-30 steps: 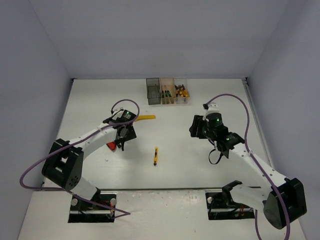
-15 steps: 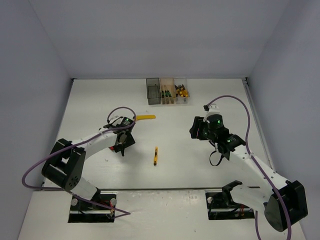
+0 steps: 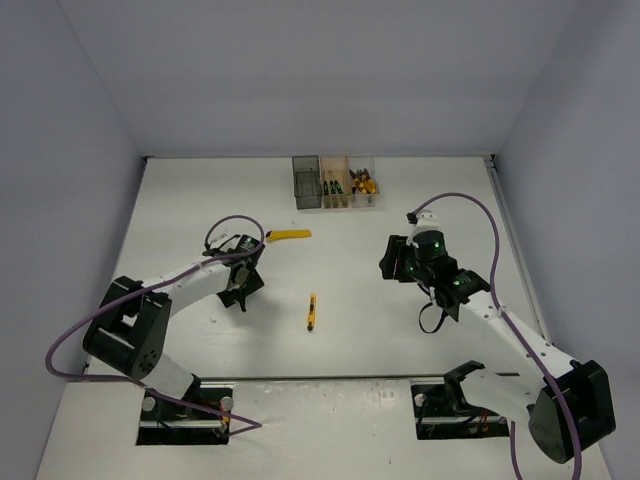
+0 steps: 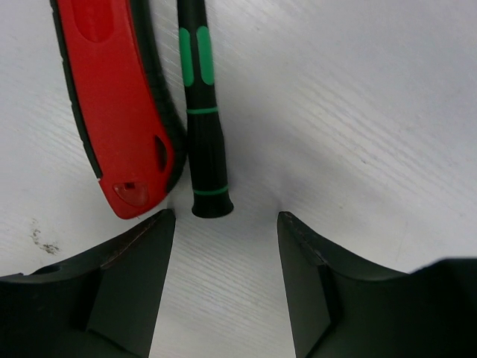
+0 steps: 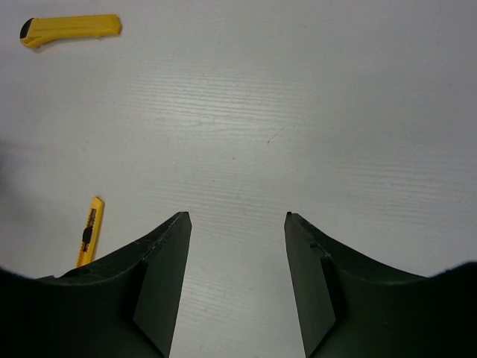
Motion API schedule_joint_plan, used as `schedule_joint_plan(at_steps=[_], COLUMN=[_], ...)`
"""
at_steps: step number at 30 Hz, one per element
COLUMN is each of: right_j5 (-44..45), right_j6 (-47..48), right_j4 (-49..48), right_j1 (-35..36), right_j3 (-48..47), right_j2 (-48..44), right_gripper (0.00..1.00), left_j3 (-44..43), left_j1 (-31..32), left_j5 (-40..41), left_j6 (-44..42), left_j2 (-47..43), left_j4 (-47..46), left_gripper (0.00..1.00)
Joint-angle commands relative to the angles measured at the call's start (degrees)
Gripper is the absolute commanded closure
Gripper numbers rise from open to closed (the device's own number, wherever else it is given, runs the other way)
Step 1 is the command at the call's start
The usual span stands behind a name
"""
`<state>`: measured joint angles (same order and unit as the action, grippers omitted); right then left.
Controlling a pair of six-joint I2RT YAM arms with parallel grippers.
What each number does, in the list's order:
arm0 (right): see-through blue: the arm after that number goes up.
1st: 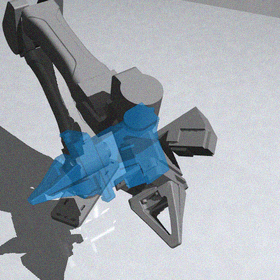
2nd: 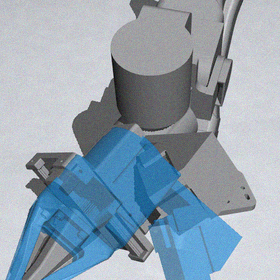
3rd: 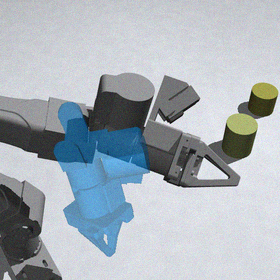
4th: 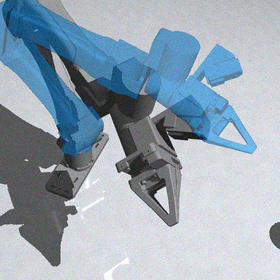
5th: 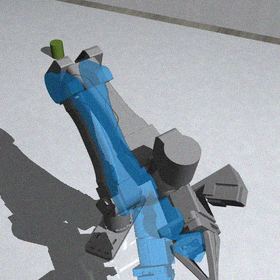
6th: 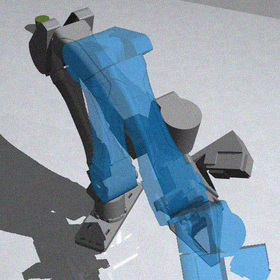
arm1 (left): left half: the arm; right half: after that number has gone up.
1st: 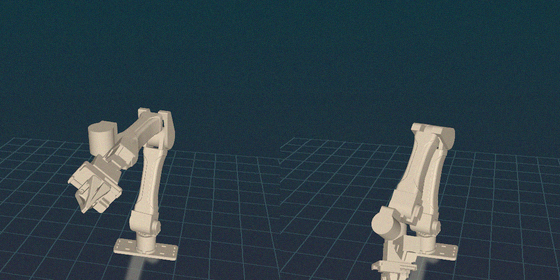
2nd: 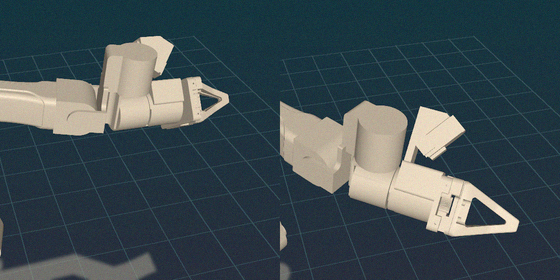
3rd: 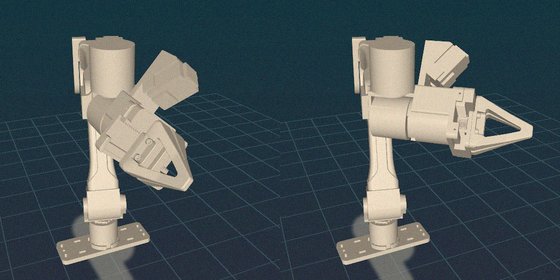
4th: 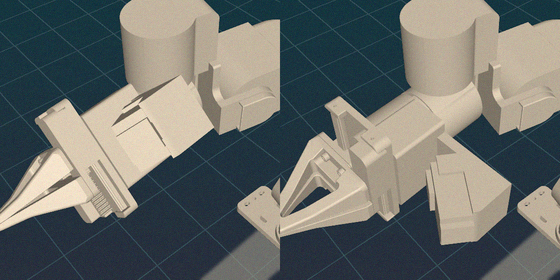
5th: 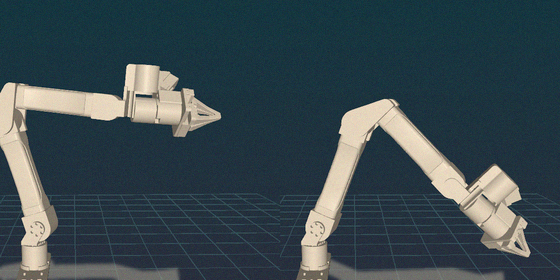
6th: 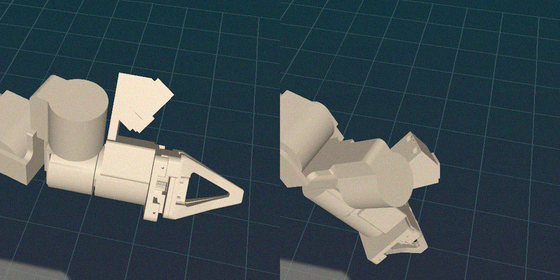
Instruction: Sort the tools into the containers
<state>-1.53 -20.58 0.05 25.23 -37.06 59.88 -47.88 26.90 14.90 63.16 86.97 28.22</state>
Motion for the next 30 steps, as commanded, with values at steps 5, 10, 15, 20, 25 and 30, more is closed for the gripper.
schedule_joint_plan(at_steps=[5, 10, 15, 20, 25, 30], right_j5=[0.5, 0.5, 0.7, 0.6, 0.0, -1.7], right_j6=[0.2, 0.3, 0.4, 0.2, -0.2, -0.7], right_j4=[-3.4, -3.4, -3.4, -3.3, -3.4, -3.4], right_j1=[0.3, 0.3, 0.3, 0.3, 0.3, 0.4], right_j3=[0.3, 0.4, 0.5, 0.2, -0.2, -1.1], right_j2=[-1.6, -1.5, -1.2, -1.1, -0.9, -0.7], right_gripper=[0.49, 0.49, 0.49, 0.49, 0.49, 0.49], left_j3=[-0.7, -1.8, -3.1, -4.3, -5.6, -6.9], left_j1=[-2.3, -3.1, -3.3, -2.9, -1.0, 3.6], left_j5=[1.8, 1.6, 0.8, -0.6, -1.2, -1.0], left_j6=[0.4, -0.3, -1.2, -2.4, -4.7, -6.8], left_j2=[3.5, 6.0, 8.8, 10.2, 9.8, 6.9], left_j4=[-1.7, -2.5, -3.1, -3.6, -3.9, -4.2], left_gripper=[0.46, 0.47, 0.57, 0.76, 0.99, 1.0])
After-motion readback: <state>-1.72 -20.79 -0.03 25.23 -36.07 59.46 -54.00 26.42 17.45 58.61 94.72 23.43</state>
